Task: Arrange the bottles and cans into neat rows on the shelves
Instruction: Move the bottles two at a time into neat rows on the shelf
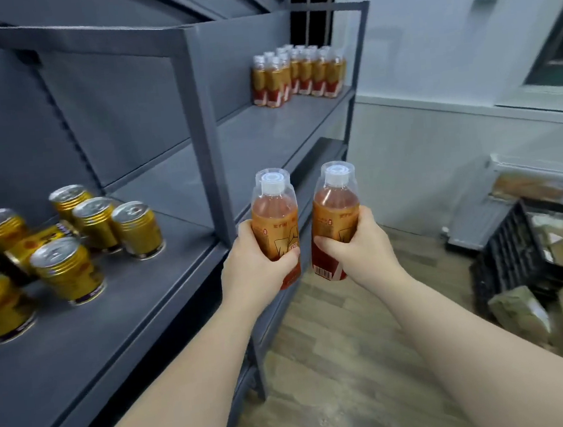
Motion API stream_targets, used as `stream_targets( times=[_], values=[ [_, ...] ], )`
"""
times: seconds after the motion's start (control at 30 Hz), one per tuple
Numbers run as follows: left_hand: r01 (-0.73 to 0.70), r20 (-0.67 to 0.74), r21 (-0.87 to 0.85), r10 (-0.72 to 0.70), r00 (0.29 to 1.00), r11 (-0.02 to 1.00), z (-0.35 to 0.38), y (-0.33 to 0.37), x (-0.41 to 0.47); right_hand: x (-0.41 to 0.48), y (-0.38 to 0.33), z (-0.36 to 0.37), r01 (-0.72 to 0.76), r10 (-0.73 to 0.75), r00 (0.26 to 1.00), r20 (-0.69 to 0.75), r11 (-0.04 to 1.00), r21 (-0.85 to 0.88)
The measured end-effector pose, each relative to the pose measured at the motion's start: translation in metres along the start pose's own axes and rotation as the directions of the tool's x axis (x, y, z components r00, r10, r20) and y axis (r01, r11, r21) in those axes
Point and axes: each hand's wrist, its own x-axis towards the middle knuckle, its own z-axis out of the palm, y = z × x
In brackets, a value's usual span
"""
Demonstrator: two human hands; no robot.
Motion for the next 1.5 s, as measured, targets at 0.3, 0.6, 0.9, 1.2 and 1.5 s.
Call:
stream_targets(
  times=[0.3,0.6,0.9,1.2,1.5],
  values=[
    [-0.120,0.116,0.005,0.119,0.986,0.993,0.087,0.063,0.027,0.038,0.044,-0.081,-0.051,0.049,0.988,-0.146,0.999,-0.009],
    [-0.148,0.154,-0.027,0.150,0.977,0.989,0.156,0.109,0.054,0.081,0.079,-0.147,-0.071,0.072,0.977,-0.198,0.997,0.009],
    [-0.155,0.175,-0.063,0.164,0.971,0.986,0.208,0.130,0.100,0.139,0.107,-0.173,-0.102,0.095,0.968,-0.234,0.995,-0.015],
    [-0.198,0.206,-0.058,0.205,0.957,0.979,0.272,0.149,0.202,0.240,0.124,-0.186,-0.134,0.125,0.952,-0.279,0.991,-0.014],
    [-0.248,0.265,-0.103,0.266,0.927,0.963,0.325,0.175,0.301,0.337,0.136,-0.202,-0.166,0.149,0.923,-0.354,0.986,-0.018]
  ],
)
